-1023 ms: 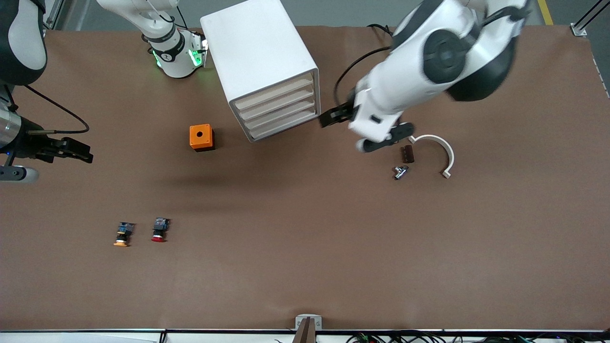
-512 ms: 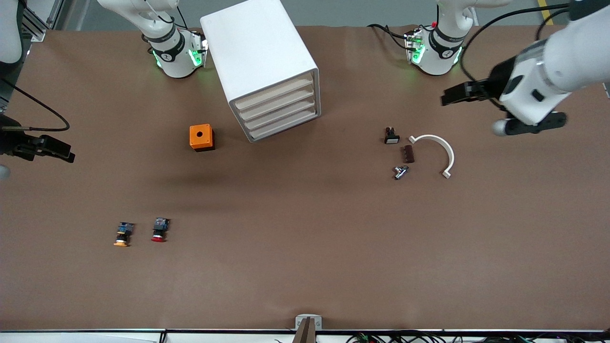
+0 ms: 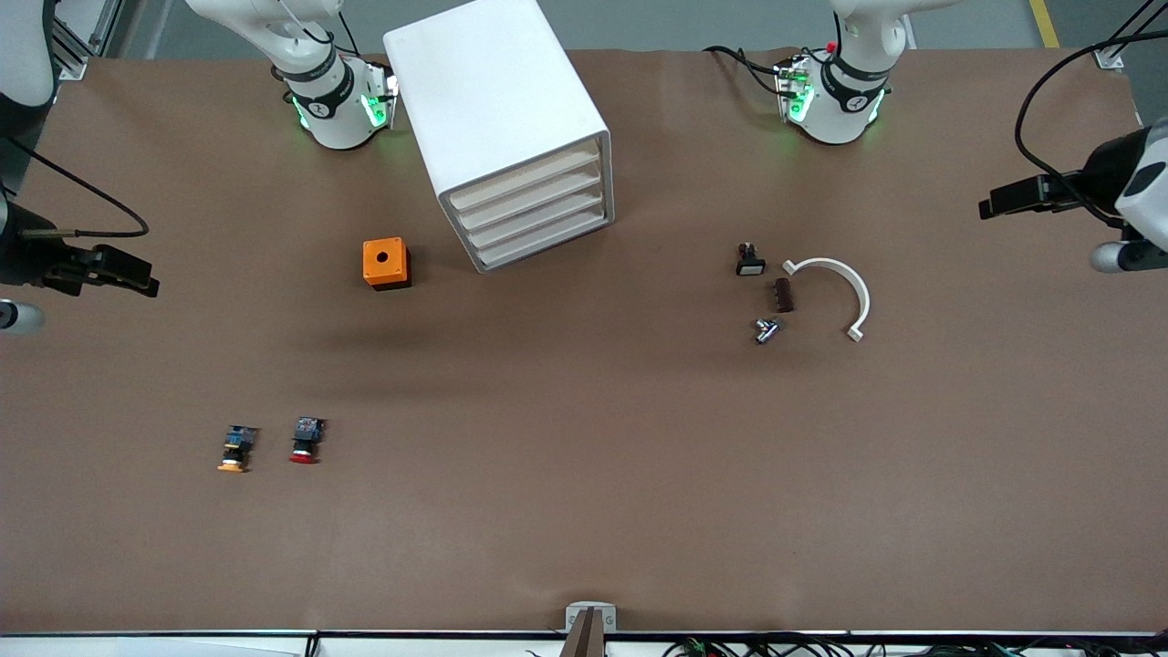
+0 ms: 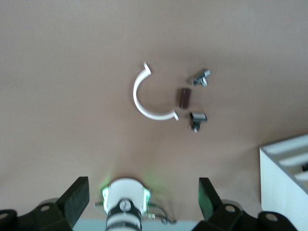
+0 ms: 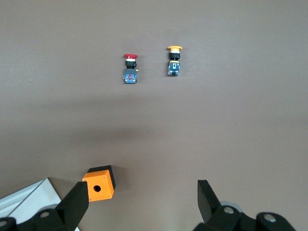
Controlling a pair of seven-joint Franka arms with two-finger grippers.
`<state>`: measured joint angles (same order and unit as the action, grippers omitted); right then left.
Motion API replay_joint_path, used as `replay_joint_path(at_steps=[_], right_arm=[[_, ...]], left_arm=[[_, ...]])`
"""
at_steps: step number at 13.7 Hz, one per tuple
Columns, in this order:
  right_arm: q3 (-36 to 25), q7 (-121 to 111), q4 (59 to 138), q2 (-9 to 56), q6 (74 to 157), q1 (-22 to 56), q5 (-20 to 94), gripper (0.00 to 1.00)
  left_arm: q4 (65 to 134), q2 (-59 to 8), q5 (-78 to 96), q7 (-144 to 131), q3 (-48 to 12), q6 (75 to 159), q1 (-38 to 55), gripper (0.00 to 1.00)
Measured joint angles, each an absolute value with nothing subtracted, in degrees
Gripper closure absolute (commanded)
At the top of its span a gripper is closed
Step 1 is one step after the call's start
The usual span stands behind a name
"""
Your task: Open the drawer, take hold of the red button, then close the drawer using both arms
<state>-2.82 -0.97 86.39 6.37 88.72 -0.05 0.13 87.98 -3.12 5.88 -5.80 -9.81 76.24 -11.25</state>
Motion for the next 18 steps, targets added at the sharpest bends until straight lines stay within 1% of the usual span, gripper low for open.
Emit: replay_joint_path(at_steps=[3, 5, 7, 10, 12, 18], right_arm=[[-2.82, -0.97, 88.56, 2.80, 88.26, -0.05, 0.15, 0.00], [-2.82, -0.97, 89.28, 0.77, 88.09, -0.05, 0.16, 0.00], [-2.78, -1.01, 89.64, -1.08, 87.81, -0.03, 0.16, 0.00], [-2.70, -1.05, 89.86, -2.59, 87.06, -0.02, 0.17, 0.00], [-2.69, -1.09, 90.09, -2.65, 87.04, -0.02, 0.17, 0.00], [-2.67, -1.93, 90.92, -2.66, 87.57, -0.01, 0.17, 0.00]], left_arm=[[94.61, 0.34, 4.94, -5.43, -10.14, 84.50, -11.41, 0.00], [96.55, 1.37, 4.81, -4.01, -10.16, 87.10, -11.36, 0.00], [96.92, 1.50, 4.77, -2.69, -8.44, 88.24, -10.10, 0.00], [97.46, 1.50, 4.75, -2.08, -1.10, 89.58, -2.90, 0.00], [97.71, 1.50, 4.59, -2.05, 1.98, 90.42, 0.36, 0.00], [97.27, 1.66, 3.46, -2.04, 3.52, 92.40, 2.20, 0.00]])
